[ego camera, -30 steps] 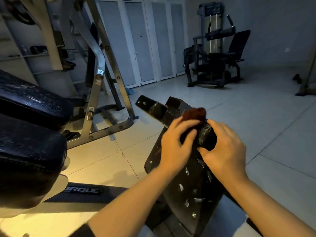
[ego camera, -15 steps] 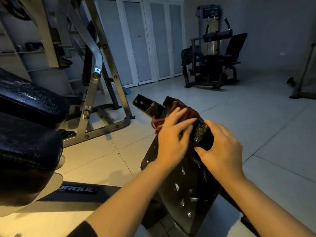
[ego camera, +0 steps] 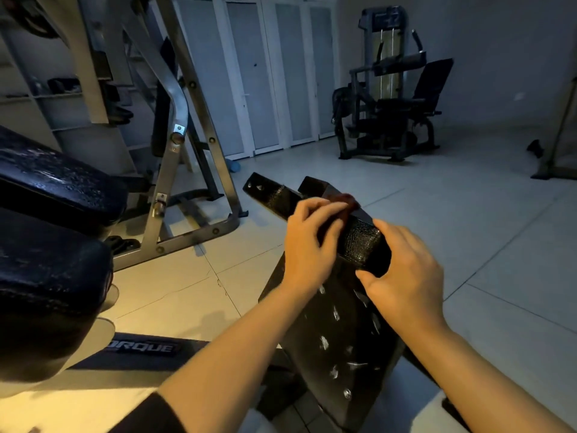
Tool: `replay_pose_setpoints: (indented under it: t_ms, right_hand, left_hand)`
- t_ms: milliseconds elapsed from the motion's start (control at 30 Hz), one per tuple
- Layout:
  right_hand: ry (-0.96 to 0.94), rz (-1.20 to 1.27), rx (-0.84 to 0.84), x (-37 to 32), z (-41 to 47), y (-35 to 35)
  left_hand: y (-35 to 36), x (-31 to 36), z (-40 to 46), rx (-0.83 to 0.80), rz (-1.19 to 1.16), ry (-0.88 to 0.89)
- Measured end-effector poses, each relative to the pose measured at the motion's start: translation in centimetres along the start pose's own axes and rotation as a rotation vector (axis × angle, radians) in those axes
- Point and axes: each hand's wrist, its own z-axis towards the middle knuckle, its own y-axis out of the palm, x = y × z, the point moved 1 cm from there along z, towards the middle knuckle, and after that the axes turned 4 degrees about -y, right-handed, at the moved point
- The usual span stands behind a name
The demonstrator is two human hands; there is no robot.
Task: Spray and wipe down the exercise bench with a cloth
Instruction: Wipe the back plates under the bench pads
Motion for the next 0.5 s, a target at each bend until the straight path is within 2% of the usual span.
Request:
replay_pose_setpoints:
  t_ms: [67, 100, 233, 267, 400, 500]
  right_hand:
    - [0.004, -0.001, -0.001, 0.1, 0.1, 0.0]
    - [0.009, 0.003, -0.008, 0.2, 0.1, -0.1]
    - [0.017, 0.024, -0.033, 0.3, 0.0, -0.3]
    - [0.019, 0.032, -0.036, 0.3, 0.0, -0.3]
    - [0.017, 0.028, -0.030, 0.4, 0.2, -0.1]
    - [0.008, 0.050, -0.018, 0.4, 0.3, 0.0]
  left_hand:
    - [-0.5, -0.5, 0.0, -0.022, -0.005, 0.057]
    - [-0.8, -1.3, 1.0, -0.005, 0.024, 0.030]
    - [-1.5, -4.7, 4.9, 0.089, 0.052, -0.343]
    - [-1.3, -4.9, 5.1, 0.102, 0.031, -0.378]
    - [-1.1, -2.9, 2.5, 0.134, -0.033, -0.282]
    - [-0.7, 0.5, -1.6, 0.048, -0.110, -0.055]
